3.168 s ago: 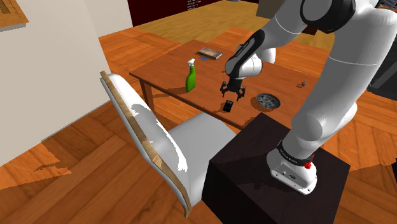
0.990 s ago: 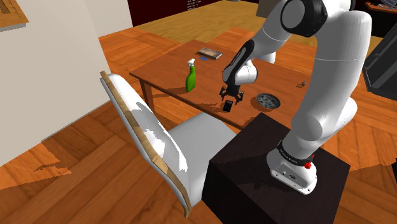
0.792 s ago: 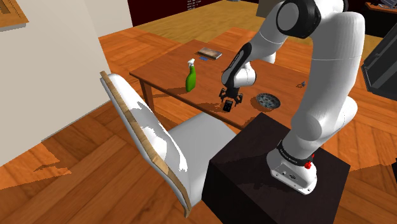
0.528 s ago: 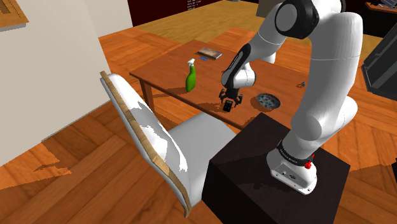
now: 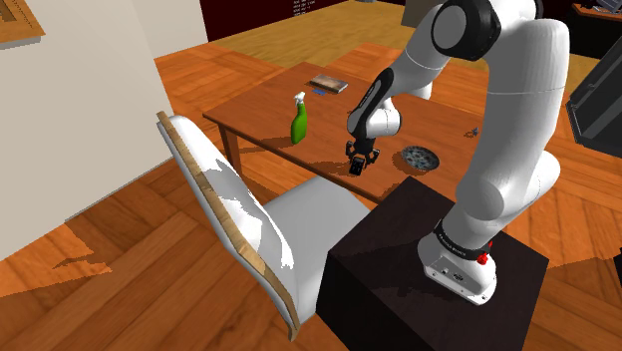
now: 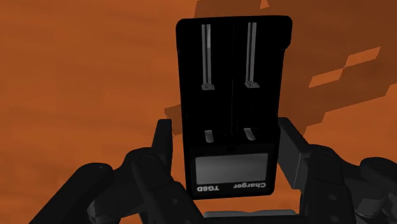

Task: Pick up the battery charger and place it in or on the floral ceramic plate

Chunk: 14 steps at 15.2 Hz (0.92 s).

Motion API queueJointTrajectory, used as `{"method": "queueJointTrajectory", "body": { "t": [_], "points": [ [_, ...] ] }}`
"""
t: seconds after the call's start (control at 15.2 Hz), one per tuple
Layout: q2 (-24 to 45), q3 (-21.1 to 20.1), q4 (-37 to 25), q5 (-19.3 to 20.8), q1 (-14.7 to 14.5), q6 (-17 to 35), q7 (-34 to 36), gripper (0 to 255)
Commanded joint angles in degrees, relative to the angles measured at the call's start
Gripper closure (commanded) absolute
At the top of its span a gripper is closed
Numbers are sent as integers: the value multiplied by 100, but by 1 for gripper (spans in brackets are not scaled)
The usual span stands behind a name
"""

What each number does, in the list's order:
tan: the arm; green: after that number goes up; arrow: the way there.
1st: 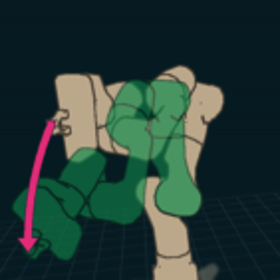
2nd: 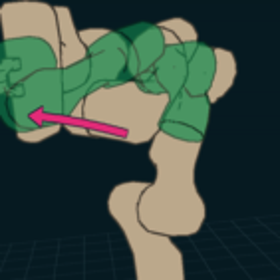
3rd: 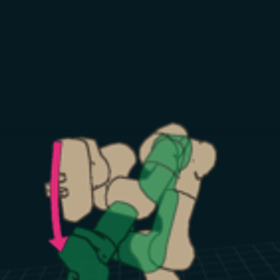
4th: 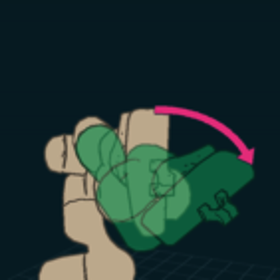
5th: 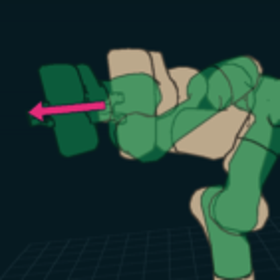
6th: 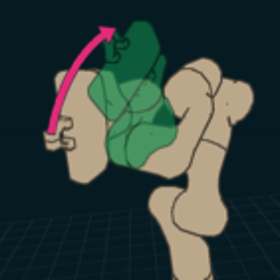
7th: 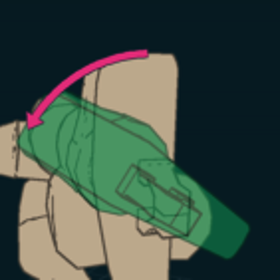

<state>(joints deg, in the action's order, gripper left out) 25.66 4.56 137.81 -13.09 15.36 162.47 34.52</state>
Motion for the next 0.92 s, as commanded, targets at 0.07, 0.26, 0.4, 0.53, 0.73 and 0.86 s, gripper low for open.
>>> {"method": "queueJointTrajectory", "body": {
  "t": [0.07,0.26,0.4,0.53,0.73,0.86],
  "points": [
    [33,-12,-25,3,-1,17,-11,255],
    [42,-15,-28,0,4,22,-15,255],
    [-56,16,9,26,-32,-38,19,255],
    [-228,74,55,78,-79,-165,64,255],
    [-483,158,115,167,-143,-360,139,255],
    [-651,210,148,232,-182,-494,192,255]
  ]
}}
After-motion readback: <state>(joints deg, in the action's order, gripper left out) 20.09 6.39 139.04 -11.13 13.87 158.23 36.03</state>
